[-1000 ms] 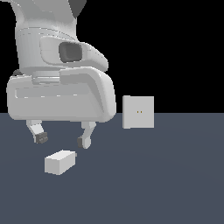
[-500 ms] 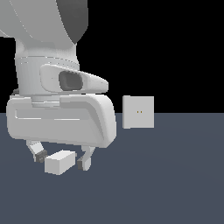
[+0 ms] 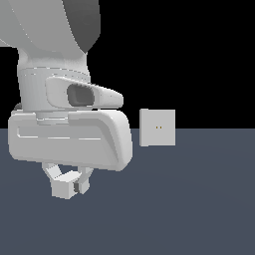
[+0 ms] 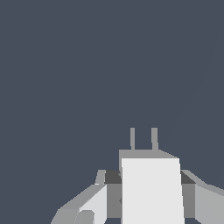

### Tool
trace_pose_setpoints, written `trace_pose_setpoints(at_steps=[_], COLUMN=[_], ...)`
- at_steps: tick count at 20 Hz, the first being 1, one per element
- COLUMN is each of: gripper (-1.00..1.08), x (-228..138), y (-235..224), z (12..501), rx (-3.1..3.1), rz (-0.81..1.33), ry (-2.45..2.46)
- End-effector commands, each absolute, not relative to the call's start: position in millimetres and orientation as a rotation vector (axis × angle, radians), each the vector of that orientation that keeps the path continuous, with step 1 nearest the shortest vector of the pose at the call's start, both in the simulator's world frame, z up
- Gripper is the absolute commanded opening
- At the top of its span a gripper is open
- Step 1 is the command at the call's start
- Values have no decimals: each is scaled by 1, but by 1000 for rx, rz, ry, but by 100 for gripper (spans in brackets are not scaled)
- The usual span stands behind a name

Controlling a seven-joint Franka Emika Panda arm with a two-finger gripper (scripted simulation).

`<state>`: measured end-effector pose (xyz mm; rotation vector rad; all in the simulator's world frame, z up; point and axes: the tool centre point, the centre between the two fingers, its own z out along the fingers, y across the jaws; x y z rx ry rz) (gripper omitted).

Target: Plug the charger into the wall socket.

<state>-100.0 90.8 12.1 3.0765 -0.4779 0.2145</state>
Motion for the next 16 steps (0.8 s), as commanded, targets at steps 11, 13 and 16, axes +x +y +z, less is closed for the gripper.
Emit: trace_pose_setpoints(at_steps=[11, 13, 16], gripper=[-100, -100, -100], x=[-98, -97, -95], y=[80, 74, 63], z=[17, 19, 24], rx=[3084, 3087, 3094], rz=[216, 216, 217], ry=[-439, -418, -378])
